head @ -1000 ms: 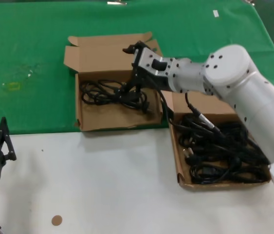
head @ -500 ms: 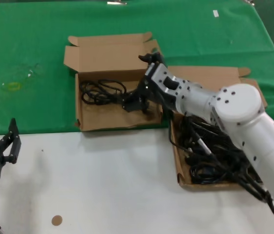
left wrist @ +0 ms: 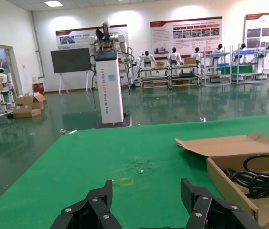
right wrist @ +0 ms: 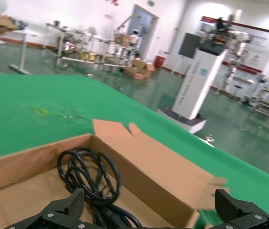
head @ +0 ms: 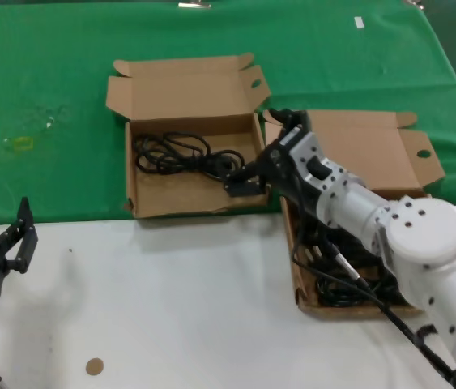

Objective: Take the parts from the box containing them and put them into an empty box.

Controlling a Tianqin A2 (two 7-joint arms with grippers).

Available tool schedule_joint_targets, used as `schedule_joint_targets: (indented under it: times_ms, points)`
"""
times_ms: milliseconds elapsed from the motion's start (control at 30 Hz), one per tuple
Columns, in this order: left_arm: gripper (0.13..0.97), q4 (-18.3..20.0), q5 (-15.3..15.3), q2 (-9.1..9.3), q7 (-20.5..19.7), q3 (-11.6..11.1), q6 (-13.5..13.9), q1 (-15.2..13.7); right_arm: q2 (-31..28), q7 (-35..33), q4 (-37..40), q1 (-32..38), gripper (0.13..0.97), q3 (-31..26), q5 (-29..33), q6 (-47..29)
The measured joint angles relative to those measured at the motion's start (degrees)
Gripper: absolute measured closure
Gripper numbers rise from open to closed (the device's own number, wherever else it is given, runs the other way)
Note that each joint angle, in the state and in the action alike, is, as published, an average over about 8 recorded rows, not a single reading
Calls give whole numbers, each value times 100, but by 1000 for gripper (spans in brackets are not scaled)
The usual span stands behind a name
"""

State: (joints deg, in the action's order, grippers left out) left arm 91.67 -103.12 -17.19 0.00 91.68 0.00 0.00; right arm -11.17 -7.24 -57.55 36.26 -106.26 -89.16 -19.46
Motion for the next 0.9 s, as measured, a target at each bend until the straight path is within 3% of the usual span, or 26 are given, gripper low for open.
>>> schedule_joint_targets:
  times_ms: [367, 900]
  points:
    - [547, 0, 0, 0, -1, 0, 0, 0, -166, 201, -946, -1002, 129, 403, -387, 539]
    - [266, 0, -1, 0, -1, 0, 0, 0, -408, 491, -2317, -2459, 129, 989, -948, 1320]
